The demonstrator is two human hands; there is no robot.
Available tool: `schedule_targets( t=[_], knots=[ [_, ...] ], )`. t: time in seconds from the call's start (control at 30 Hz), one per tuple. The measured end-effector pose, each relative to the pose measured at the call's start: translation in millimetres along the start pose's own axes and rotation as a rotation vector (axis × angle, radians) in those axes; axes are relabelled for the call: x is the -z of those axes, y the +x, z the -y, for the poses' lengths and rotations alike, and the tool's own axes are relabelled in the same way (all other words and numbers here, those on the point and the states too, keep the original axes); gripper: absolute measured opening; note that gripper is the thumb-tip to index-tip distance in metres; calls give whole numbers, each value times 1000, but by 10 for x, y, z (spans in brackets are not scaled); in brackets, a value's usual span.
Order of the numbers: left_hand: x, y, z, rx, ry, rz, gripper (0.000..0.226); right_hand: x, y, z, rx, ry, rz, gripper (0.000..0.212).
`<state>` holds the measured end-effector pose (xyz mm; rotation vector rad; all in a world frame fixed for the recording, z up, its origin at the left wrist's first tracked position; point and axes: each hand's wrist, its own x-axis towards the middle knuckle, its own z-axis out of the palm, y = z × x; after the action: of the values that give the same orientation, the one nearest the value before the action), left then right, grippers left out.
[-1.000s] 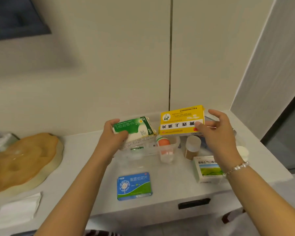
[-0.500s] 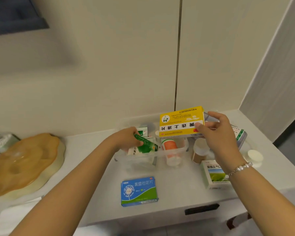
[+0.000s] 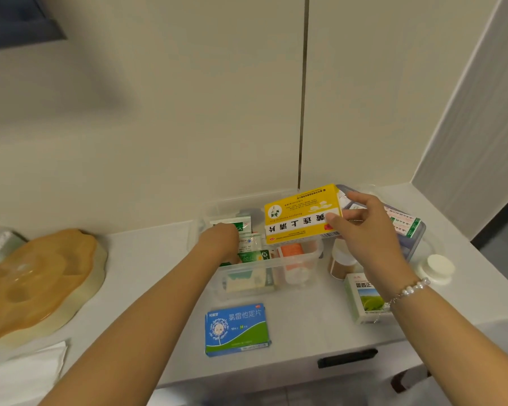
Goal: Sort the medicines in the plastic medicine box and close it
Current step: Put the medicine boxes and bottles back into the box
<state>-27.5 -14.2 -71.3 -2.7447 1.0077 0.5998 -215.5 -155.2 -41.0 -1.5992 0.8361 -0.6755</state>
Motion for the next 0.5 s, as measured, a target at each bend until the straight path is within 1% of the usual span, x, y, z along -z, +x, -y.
schedule_targets(
  t=[0.07,0.13,0.2,0.23,0.37,0.5],
  knots=[
    [1,10,11,-18,-42,-39,38,-1,7,-7,-3,4,4,40],
    [-4,33,36,-35,-131,-127,41,-2,16,-7,0,4,3,40],
    [-10,45,50,-48,-192,-219,40,0,21,-4,4,13,-3,40],
    [-14,53,52,-55,-200,-238,38,1,23,-4,7,16,-4,40],
    [-14,76,44,-39,-266,-248,25,-9,22,-5,8,6,3,39],
    [-3,69,38,-24,-291,-211,20,-17,24,-15,14,7,1,40]
  ],
)
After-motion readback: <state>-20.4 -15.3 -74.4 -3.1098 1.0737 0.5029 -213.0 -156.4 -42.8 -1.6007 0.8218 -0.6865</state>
